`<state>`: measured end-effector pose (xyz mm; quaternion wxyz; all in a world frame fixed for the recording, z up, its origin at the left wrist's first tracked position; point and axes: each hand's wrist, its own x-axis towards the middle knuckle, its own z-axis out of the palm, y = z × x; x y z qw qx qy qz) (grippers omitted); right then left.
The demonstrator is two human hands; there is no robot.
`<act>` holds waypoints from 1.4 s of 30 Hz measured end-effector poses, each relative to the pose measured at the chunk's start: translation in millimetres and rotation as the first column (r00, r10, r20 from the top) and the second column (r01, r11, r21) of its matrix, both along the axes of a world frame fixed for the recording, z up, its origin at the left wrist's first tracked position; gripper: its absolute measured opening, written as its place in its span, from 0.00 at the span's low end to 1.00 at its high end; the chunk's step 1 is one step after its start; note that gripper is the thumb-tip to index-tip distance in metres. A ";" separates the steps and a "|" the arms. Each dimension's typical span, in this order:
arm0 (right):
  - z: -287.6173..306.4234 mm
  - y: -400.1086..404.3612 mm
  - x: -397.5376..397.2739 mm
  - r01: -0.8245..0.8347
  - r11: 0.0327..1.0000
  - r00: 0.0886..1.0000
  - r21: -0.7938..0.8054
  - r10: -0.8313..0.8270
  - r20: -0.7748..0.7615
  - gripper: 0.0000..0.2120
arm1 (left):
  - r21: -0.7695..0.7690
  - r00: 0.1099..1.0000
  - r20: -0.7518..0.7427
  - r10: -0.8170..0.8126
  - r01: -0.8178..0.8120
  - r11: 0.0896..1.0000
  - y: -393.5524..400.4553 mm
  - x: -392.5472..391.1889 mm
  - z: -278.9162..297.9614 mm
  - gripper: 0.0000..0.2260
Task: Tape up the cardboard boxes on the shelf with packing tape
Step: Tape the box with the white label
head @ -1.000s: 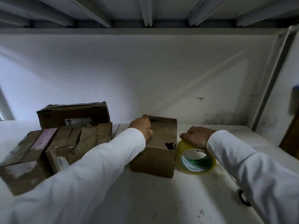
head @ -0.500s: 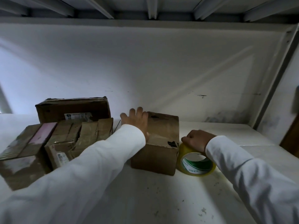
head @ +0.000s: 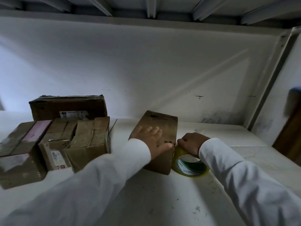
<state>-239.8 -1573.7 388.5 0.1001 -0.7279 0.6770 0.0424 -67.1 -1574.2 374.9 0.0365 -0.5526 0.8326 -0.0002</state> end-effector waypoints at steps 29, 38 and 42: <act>0.7 45.2 -44.0 -0.138 0.961 0.459 0.242 -0.154 0.875 0.36 | 0.580 0.472 -0.648 0.598 -0.202 0.789 -19.8 53.0 -3.8 0.20; 60.4 50.1 8.4 -0.681 0.731 -0.083 0.042 -0.134 0.988 0.24 | 0.728 0.301 -0.573 0.762 -0.239 0.642 -14.7 43.0 -27.1 0.13; 60.1 46.9 43.9 -0.440 0.893 -0.159 0.098 -0.185 0.970 0.25 | 0.477 0.343 -0.764 0.546 -0.270 0.837 -17.9 44.6 -23.2 0.13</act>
